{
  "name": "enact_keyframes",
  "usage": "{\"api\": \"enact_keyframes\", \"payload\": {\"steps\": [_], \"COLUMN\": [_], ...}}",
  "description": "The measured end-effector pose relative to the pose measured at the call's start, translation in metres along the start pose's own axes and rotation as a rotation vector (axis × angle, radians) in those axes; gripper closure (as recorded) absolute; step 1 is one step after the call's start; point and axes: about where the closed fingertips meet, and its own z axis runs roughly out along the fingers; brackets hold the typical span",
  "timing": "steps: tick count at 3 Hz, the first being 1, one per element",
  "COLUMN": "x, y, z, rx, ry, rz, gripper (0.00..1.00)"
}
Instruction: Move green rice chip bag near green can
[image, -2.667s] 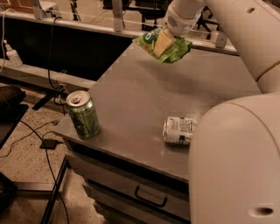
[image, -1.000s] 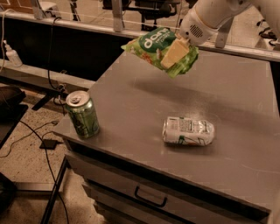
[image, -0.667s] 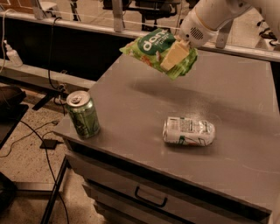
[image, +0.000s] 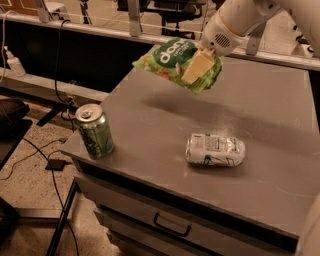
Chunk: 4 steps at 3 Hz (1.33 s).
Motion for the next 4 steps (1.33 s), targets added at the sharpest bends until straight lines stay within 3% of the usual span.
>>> {"api": "enact_keyframes", "payload": {"steps": [1, 2, 3, 4], "x": [-0.012, -0.022, -0.024, -0.030], "y": [0.041, 0.074, 0.074, 0.071], "z": [0.026, 0.044, 0.047, 0.055], "rx": [-0.196, -0.339, -0.340, -0.338], "ry": [0.014, 0.005, -0.005, -0.006], "rz": [-0.217, -0.413, -0.451, -0.451], "gripper": [1.00, 1.00, 1.00, 1.00]}}
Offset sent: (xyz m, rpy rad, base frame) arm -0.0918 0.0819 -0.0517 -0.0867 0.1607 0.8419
